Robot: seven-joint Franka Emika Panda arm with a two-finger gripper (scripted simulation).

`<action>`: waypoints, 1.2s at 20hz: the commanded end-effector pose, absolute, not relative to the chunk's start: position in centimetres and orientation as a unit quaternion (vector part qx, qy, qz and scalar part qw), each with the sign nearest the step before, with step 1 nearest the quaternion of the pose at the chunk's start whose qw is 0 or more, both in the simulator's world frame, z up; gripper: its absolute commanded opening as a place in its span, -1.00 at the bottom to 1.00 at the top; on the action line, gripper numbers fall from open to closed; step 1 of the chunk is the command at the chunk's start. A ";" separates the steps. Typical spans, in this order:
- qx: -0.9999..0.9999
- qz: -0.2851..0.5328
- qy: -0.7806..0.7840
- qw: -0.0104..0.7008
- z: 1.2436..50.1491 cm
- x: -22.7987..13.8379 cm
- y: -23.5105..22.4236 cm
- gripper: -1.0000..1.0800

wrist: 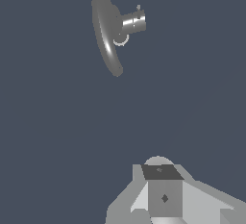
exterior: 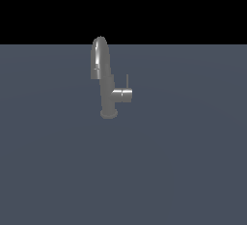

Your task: Turn on the faucet by rotating a designated handle.

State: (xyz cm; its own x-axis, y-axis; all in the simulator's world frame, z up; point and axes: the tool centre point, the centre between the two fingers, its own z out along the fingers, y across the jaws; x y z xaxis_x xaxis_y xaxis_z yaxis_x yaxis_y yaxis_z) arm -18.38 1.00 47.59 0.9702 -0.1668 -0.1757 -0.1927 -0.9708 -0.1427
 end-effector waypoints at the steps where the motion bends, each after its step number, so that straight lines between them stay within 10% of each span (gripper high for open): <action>1: -0.984 0.099 0.109 0.097 47.1 -16.9 1.0 -1.00; 24: -0.887 0.262 0.275 0.264 39.9 -3.8 -0.2 -1.00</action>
State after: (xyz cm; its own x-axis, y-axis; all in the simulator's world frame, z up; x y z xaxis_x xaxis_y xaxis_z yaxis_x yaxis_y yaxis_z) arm -4.62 -0.08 40.58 0.7351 -0.3458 -0.5832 -0.5994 -0.7334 -0.3207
